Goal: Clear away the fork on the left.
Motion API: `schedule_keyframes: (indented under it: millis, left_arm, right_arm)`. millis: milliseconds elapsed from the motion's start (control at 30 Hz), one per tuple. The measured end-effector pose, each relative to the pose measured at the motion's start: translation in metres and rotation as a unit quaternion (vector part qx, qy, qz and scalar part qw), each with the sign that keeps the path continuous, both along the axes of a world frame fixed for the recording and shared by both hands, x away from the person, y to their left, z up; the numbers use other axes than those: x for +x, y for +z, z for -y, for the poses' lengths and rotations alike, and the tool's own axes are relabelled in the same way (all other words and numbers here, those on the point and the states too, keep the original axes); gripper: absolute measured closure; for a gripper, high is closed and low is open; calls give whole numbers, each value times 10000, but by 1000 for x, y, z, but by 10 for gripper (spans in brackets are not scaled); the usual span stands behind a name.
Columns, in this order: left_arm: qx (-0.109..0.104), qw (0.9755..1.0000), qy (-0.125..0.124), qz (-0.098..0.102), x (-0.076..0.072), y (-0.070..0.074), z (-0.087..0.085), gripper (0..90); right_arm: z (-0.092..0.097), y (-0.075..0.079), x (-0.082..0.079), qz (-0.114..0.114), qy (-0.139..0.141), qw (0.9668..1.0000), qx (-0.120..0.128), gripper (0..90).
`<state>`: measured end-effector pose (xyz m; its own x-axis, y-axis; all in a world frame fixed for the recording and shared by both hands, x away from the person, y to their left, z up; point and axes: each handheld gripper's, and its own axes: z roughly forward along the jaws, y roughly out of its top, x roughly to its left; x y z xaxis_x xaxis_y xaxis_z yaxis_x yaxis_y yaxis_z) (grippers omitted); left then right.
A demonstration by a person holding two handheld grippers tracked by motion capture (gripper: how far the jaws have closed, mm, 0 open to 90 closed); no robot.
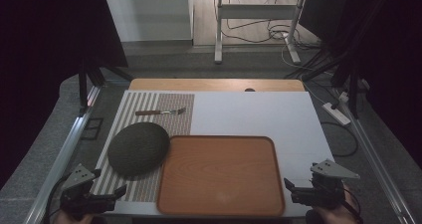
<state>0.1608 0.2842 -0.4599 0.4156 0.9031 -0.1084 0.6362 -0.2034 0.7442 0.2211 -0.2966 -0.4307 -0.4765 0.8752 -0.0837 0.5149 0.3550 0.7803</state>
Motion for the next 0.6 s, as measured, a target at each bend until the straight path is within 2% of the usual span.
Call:
schedule_keyframes:
  millis: [200,600]
  left_arm:
    - [12,10000,-41,-43,1,0,1,0]
    - [-75,9999,-67,-132,3,-1,-1,0]
  right_arm:
    - [1,0,0,-4,16,10000,56,4]
    - [-1,0,1,-65,98,9999,-10,4]
